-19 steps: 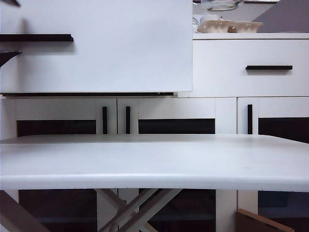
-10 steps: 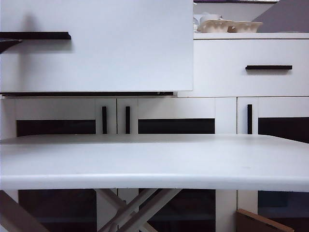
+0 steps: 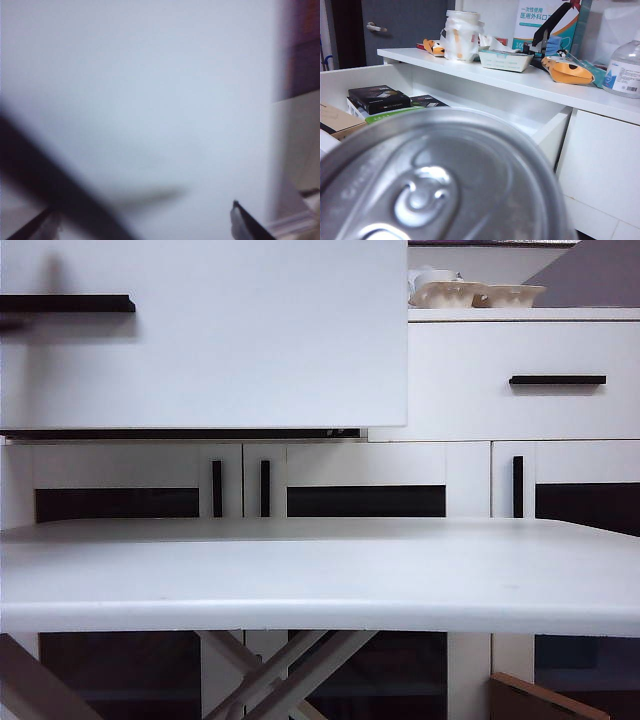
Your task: Pick up a can of beer from the white table, open the left drawer, place the beer inside the drawer, and finally close the drawer.
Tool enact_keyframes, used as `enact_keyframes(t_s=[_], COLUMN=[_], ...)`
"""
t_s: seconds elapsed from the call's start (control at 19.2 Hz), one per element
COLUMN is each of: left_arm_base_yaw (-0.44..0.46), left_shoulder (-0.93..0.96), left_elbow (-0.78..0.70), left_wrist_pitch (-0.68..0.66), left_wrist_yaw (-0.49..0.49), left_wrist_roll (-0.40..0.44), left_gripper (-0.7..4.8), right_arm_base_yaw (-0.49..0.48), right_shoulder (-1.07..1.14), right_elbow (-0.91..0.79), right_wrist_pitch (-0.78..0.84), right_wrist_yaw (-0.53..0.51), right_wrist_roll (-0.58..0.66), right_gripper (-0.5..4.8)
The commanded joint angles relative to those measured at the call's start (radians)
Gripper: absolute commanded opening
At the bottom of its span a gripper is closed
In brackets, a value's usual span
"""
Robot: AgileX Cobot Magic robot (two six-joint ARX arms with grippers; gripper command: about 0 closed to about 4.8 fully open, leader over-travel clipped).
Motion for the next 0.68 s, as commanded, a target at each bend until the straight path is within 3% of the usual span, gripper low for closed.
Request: enact_keyframes(t_s=[0.05, 0.26, 0.52, 0.68], left_arm_base_yaw=[0.0, 0.0, 0.0, 0.0], left_shoulder=[-0.02, -0.105, -0.253, -0.294], left_elbow=[0.003, 0.003, 0.014, 0.046], left_wrist_pitch=[-0.077, -0.218, -0.294, -0.289], left_wrist_yaw=[0.014, 0.006, 0.01, 0.056], left_wrist_roll=[-0.003, 0.002, 0.029, 0.111], left_gripper=[4.79, 4.79, 4.79, 4.79], right_arm_base_yaw=[0.002, 0.002, 0.002, 0.002], right_shoulder=[-0.009, -0.009, -0.008, -0.008], right_elbow=[0.017, 0.017, 0.017, 0.021], right_wrist_pitch=[0.063, 0.063, 0.064, 0.064], right_wrist_yaw=[-0.002, -0.002, -0.002, -0.002], right_wrist_roll=[0.0, 0.0, 0.0, 0.0], right_gripper=[1.56, 1.56, 1.56, 1.56])
